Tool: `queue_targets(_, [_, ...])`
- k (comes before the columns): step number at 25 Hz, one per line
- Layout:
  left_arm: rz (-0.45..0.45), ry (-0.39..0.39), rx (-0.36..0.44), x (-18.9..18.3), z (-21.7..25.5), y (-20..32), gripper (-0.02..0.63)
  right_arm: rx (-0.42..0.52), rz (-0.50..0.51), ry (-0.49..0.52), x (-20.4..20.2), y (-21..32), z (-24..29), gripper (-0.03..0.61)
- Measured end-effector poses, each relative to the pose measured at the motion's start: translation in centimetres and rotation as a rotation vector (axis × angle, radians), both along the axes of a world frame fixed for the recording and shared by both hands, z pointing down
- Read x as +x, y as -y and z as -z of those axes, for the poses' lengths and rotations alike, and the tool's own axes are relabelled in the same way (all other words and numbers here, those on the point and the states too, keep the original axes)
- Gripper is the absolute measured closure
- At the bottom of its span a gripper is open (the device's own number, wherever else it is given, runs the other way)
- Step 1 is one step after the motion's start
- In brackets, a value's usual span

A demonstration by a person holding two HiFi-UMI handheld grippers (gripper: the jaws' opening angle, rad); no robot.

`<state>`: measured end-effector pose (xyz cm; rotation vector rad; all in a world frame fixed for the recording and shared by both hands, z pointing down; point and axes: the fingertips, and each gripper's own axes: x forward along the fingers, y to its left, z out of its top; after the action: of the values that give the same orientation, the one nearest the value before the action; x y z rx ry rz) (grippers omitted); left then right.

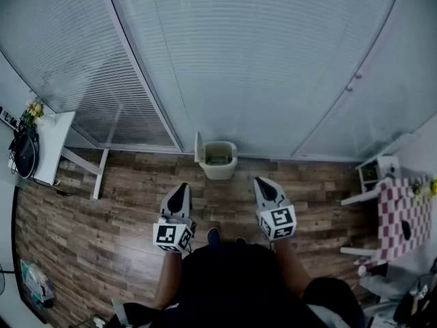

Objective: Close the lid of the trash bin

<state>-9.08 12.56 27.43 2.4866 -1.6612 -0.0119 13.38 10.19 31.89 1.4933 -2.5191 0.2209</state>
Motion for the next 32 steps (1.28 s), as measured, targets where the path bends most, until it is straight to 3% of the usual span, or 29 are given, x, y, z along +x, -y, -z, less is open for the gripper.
queue_targets(10, [0.033, -0.046, -0.022, -2.1, -0.6, 0.8, 0.606, -0.002, -0.002, -0.014, -0.9, 0.9, 0.4, 0.575])
queue_targets(15, [0.036, -0.072, -0.006, -2.7, -0.3, 0.7, 0.606, -0.060, -0.006, 0.056, -1.0, 1.0, -0.4, 0.574])
queue_targets(21, [0.039, -0.035, 0.006, -2.9, -0.3, 1.6, 0.604, -0.058, -0.018, 0.059, -1.2, 1.2, -0.2, 0.574])
queue_targets(22, [0.030, -0.027, 0.000, -2.7, -0.5, 1.7, 0.551, -0.054, -0.013, 0.053, -1.3, 1.2, -0.2, 0.574])
queue_targets(23, [0.016, -0.016, -0.016, -2.5, -0.9, 1.9, 0.415, -0.048, -0.005, 0.045, -1.4, 1.2, -0.2, 0.574])
queue_targets(24, [0.005, -0.004, -0.036, -2.3, -1.5, 2.0, 0.359, -0.041, 0.004, 0.037, -1.6, 1.2, -0.2, 0.574])
queue_targets(32, [-0.019, 0.010, -0.048, -2.9, -2.5, 2.5, 0.350, -0.058, -0.005, 0.034, -2.6, 0.9, -0.7, 0.574])
